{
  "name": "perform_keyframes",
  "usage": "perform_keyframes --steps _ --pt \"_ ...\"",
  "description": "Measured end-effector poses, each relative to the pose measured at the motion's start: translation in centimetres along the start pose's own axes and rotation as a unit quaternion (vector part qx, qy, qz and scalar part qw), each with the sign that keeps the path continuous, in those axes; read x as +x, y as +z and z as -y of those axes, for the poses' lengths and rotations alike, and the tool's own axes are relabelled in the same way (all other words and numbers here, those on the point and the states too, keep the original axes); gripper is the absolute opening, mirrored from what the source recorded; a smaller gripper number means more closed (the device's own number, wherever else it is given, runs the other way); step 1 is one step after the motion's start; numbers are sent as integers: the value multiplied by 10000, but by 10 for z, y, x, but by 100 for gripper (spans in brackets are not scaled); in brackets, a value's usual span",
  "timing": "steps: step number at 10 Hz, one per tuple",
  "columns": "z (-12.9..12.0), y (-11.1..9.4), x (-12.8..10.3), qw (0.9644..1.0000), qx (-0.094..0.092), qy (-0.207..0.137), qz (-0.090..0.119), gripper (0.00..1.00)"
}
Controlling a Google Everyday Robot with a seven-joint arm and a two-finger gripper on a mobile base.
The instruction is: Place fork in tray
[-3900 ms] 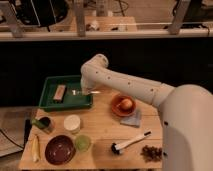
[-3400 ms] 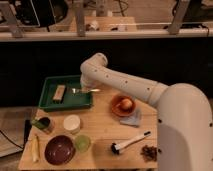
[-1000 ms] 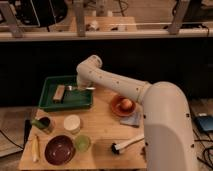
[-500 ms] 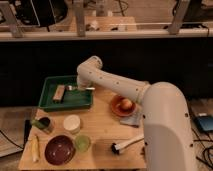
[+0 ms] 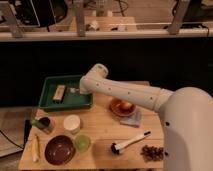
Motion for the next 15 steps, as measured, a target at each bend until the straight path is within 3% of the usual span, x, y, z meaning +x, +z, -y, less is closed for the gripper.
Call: perform_keyframes --steps 5,10,11,15 --pt "-7 -17 6 9987 -80 -478 -155 0" --pt "17 -16 0 9930 -563 -1003 -284 0" --pt "20 -14 -3 9910 -653 -1137 -256 0" --pt "24 4 -22 9746 -1093 -1953 33 0"
